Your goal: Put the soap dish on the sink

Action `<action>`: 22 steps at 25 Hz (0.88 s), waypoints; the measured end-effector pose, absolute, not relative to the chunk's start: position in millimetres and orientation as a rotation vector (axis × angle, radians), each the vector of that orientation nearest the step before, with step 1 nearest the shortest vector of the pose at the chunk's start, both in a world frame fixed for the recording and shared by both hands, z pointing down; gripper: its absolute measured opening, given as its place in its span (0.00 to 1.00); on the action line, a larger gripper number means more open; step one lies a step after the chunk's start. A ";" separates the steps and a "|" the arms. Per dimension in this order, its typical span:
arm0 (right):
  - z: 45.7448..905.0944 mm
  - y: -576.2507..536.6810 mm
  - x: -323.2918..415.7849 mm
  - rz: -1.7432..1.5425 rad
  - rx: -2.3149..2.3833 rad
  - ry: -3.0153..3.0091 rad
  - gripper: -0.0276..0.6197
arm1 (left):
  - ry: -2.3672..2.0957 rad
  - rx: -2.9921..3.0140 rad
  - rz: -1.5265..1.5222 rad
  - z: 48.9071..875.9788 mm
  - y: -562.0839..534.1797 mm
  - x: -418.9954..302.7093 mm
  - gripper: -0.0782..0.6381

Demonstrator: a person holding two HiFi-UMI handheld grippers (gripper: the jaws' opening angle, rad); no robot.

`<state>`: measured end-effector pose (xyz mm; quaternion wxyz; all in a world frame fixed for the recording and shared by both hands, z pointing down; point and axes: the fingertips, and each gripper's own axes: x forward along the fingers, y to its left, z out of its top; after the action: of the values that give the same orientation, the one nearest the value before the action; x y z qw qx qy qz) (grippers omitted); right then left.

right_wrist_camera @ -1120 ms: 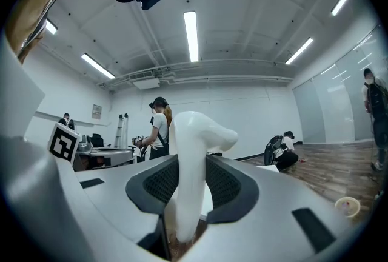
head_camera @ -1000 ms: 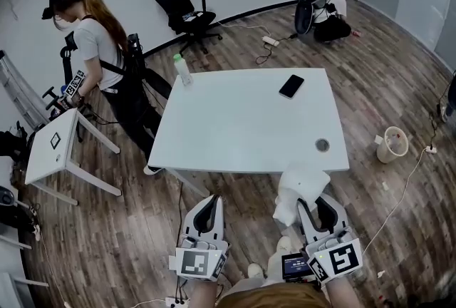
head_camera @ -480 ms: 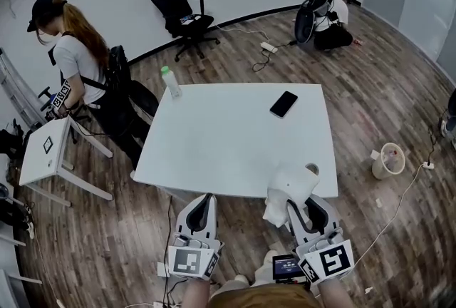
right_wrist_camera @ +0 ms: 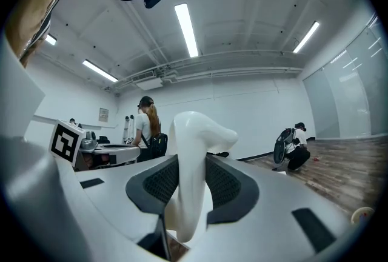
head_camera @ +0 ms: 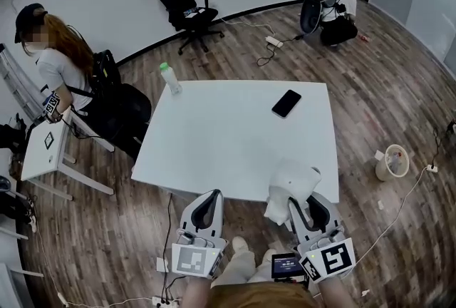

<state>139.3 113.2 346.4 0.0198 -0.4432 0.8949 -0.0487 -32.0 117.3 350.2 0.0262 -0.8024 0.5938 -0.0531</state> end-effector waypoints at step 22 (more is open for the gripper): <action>353.9 -17.2 62.6 -0.152 -1.502 2.726 0.25 | 1.732 -2.572 -0.074 353.6 -37.0 -111.6 0.12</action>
<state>62.6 -17.2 353.9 0.0128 -0.4820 0.8747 -0.0488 -111.6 -37.0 353.6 0.0199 -0.8292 0.5581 -0.0240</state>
